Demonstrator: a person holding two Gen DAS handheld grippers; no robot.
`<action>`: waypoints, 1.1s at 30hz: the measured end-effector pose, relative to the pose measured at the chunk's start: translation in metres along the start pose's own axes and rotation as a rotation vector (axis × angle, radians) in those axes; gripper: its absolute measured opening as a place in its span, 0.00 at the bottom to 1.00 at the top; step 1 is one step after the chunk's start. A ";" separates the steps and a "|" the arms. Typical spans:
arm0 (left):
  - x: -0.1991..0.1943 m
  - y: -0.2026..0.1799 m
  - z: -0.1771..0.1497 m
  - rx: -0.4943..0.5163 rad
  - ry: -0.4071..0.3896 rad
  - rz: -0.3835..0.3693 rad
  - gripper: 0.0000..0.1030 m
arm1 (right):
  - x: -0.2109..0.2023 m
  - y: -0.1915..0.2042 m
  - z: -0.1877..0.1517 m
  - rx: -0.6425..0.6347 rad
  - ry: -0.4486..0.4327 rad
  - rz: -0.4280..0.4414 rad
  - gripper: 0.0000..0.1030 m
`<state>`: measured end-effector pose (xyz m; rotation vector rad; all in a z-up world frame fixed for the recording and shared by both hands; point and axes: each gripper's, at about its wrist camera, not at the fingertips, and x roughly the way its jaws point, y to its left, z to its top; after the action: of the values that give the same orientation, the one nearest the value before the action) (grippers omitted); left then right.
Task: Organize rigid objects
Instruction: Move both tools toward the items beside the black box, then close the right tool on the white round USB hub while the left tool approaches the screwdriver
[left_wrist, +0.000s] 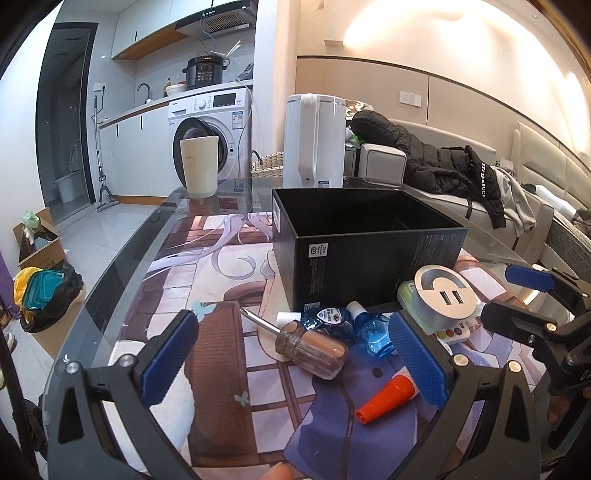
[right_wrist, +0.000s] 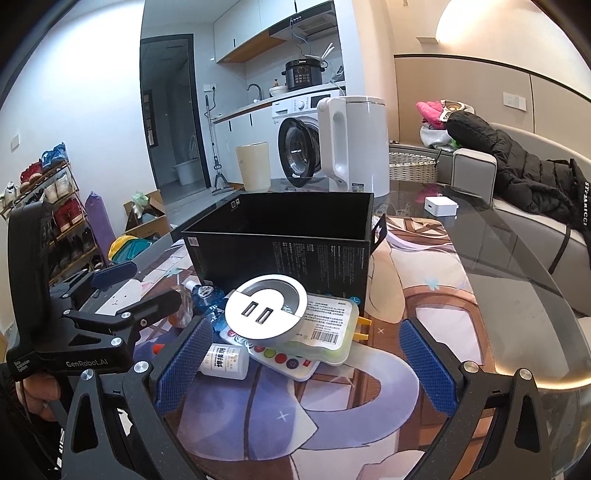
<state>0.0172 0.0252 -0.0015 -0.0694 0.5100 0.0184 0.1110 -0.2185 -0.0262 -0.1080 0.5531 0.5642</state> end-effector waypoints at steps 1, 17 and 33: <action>0.000 0.000 0.000 0.000 -0.003 0.002 1.00 | 0.001 0.000 0.000 -0.001 0.001 -0.001 1.00; 0.002 0.009 0.008 0.034 -0.013 0.017 1.00 | 0.017 0.009 0.004 -0.025 0.020 0.002 1.00; 0.008 0.018 0.005 0.042 0.041 0.014 1.00 | 0.031 0.026 0.013 -0.100 0.031 -0.007 0.87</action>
<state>0.0255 0.0438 -0.0021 -0.0254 0.5521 0.0204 0.1253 -0.1789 -0.0306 -0.2134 0.5546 0.5845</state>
